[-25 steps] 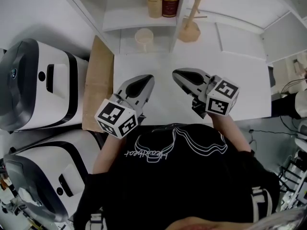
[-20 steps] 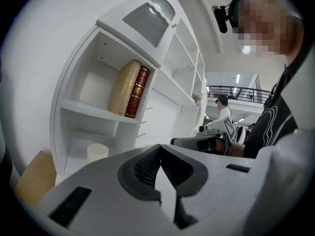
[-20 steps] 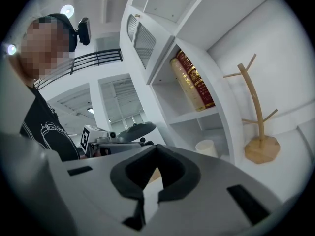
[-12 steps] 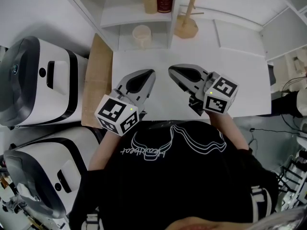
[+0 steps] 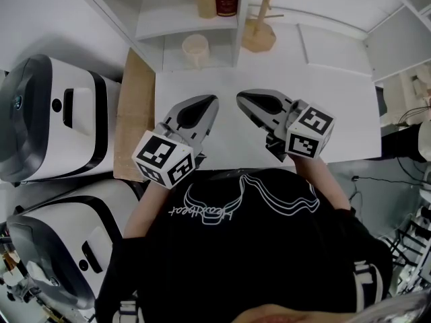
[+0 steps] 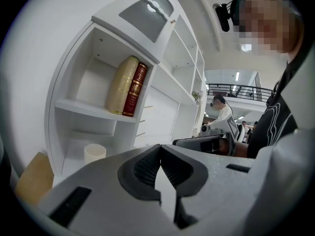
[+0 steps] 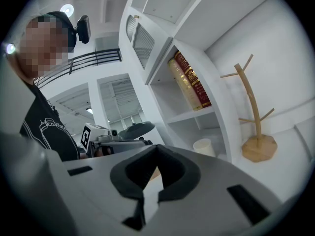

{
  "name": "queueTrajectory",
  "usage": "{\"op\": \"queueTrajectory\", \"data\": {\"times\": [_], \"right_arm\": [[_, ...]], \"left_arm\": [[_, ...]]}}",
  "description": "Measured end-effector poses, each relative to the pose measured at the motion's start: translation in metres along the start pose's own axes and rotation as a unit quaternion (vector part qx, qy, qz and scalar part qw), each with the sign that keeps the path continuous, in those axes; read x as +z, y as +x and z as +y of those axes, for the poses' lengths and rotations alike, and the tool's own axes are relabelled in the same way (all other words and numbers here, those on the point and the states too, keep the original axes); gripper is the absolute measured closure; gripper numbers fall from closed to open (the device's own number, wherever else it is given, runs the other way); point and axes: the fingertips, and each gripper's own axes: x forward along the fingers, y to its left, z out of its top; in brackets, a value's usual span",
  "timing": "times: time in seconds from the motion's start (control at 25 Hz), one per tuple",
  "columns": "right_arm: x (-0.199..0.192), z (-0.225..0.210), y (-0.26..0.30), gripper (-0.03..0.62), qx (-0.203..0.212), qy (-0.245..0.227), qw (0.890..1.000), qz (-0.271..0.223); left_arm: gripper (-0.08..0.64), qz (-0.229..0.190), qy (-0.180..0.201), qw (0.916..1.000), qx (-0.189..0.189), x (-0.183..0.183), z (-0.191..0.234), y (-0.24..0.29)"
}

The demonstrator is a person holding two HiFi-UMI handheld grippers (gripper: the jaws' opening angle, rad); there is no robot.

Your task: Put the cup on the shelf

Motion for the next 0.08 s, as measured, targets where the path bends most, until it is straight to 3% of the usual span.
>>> {"op": "queueTrajectory", "data": {"times": [0.08], "right_arm": [[-0.0003,-0.0011,-0.0004,0.586,-0.001,0.001,1.000,0.001]], "left_arm": [[0.555,0.000,-0.002,1.0000,-0.003,0.0003,-0.0008,0.0010]]}}
